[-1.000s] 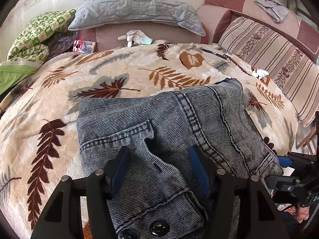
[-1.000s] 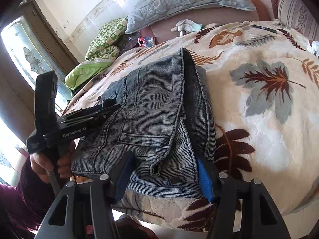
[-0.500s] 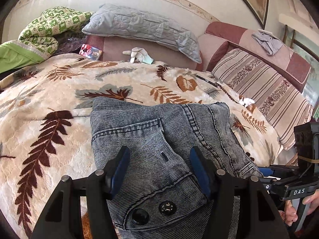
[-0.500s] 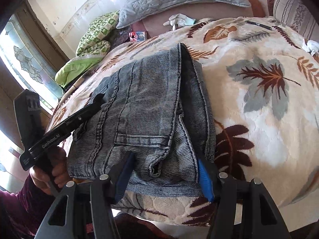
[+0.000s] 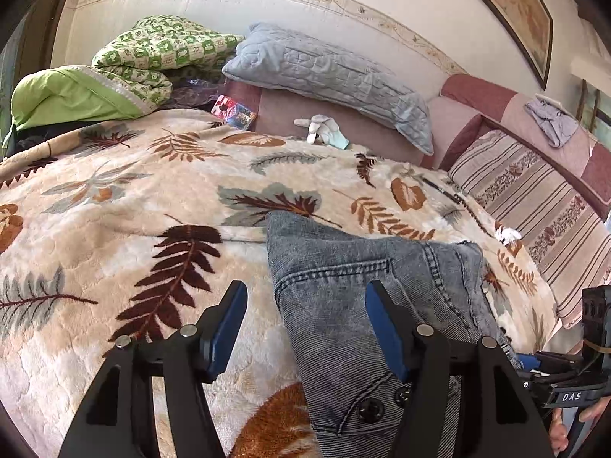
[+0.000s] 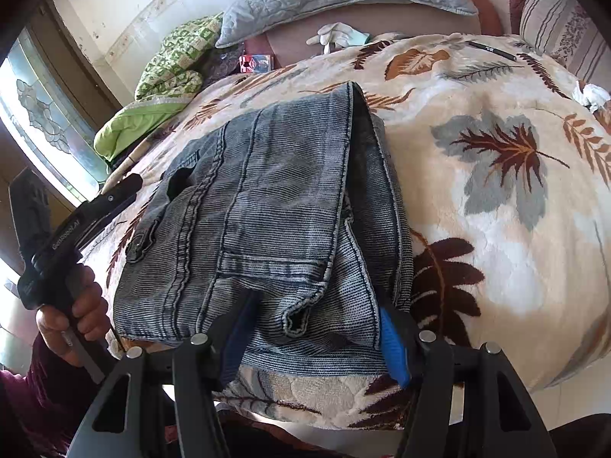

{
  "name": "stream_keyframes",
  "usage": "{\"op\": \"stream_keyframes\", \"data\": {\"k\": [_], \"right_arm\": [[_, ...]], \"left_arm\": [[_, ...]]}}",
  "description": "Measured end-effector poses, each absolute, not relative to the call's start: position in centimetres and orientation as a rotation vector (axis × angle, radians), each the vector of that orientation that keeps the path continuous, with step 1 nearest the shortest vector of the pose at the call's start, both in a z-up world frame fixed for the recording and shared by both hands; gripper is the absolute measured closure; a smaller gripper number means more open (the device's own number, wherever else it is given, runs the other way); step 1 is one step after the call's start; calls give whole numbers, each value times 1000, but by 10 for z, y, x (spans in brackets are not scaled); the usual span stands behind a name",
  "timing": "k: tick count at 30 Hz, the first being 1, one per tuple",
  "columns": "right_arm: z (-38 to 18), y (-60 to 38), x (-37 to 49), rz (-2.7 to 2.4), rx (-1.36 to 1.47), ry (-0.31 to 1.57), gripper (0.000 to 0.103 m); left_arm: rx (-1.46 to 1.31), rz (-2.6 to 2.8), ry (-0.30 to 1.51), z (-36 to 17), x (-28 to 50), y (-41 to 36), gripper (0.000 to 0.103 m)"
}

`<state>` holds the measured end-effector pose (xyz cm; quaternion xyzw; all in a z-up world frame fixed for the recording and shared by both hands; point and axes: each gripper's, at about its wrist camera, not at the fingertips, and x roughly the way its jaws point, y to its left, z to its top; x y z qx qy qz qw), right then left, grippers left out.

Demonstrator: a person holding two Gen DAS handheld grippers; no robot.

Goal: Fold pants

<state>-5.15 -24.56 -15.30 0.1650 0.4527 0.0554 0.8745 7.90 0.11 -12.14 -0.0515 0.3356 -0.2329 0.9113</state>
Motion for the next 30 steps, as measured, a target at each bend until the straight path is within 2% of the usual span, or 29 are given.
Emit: {"op": "stream_keyframes", "data": {"k": [7, 10, 16, 22, 26, 30], "right_arm": [[-153, -244, -56, 113, 334, 922, 39], [-153, -244, -58, 123, 317, 916, 39], [-154, -247, -60, 161, 312, 897, 39], [-155, -255, -61, 224, 329, 894, 39], [-150, -259, -54, 286, 316, 940, 39], [-134, -271, -42, 352, 349, 945, 39]], "left_arm": [[-10, -502, 841, -143, 80, -18, 32], [3, -474, 842, -142, 78, -18, 29], [77, -367, 751, -126, 67, -19, 29], [46, -319, 733, -108, 63, -6, 29], [31, -308, 753, -107, 60, 4, 22], [47, -288, 760, -111, 65, 5, 21]]}}
